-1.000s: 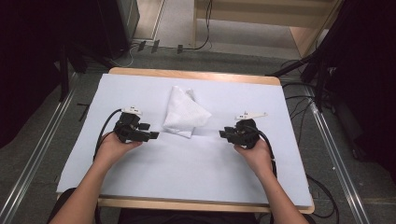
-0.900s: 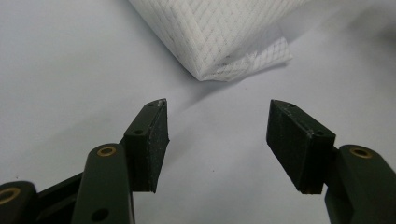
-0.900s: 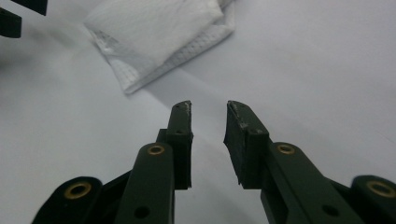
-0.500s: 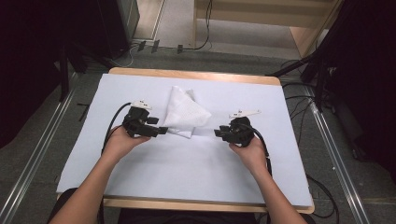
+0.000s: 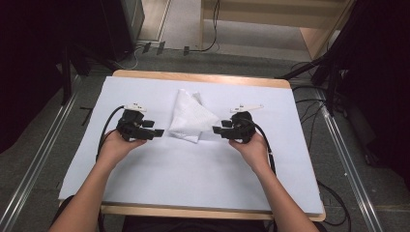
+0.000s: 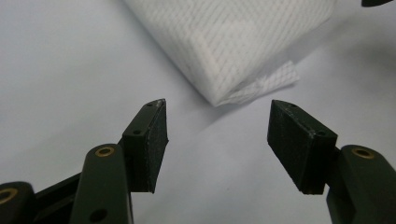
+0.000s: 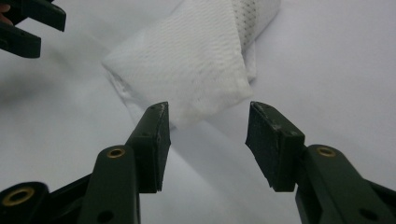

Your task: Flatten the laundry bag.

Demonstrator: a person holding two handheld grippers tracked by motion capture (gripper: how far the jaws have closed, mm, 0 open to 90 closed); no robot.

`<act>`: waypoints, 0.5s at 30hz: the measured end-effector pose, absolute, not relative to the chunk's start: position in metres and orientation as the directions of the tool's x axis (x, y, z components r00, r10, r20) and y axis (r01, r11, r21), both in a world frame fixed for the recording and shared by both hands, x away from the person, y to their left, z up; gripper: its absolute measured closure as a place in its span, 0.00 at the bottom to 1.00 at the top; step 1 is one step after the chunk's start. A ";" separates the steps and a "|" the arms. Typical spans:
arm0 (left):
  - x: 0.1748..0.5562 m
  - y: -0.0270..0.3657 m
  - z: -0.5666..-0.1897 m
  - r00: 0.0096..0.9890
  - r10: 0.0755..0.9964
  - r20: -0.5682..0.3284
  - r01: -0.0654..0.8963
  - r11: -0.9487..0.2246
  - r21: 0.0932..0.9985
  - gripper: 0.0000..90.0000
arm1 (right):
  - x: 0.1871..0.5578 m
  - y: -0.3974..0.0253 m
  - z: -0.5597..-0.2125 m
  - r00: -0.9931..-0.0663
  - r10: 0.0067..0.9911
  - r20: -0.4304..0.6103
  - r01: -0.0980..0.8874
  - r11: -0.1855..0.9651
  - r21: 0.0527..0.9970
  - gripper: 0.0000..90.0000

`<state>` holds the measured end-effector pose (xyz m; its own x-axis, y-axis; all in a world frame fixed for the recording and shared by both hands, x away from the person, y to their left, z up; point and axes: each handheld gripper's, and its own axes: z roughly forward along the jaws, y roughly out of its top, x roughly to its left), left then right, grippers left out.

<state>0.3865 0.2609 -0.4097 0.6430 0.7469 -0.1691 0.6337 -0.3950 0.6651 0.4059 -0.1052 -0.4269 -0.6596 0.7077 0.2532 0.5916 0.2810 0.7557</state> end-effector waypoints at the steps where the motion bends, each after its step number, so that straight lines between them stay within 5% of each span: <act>1: 0.386 0.264 -0.410 0.638 0.752 -0.164 0.635 -0.394 0.664 0.43 | 0.408 -0.103 -0.426 -0.658 0.710 0.250 0.591 0.282 0.755 0.57; 7: 0.385 0.277 -0.411 0.605 0.780 -0.159 0.653 -0.370 0.661 0.44 | 0.418 -0.091 -0.429 -0.666 0.697 0.267 0.602 0.289 0.744 0.78; 9: 0.384 0.282 -0.411 0.594 0.790 -0.151 0.656 -0.367 0.660 0.44 | 0.419 -0.085 -0.425 -0.675 0.688 0.268 0.591 0.286 0.755 0.94; 15: 0.381 0.293 -0.411 0.567 0.809 -0.154 0.667 -0.342 0.661 0.45 | 0.423 -0.070 -0.407 -0.708 0.666 0.233 0.545 0.307 0.780 1.00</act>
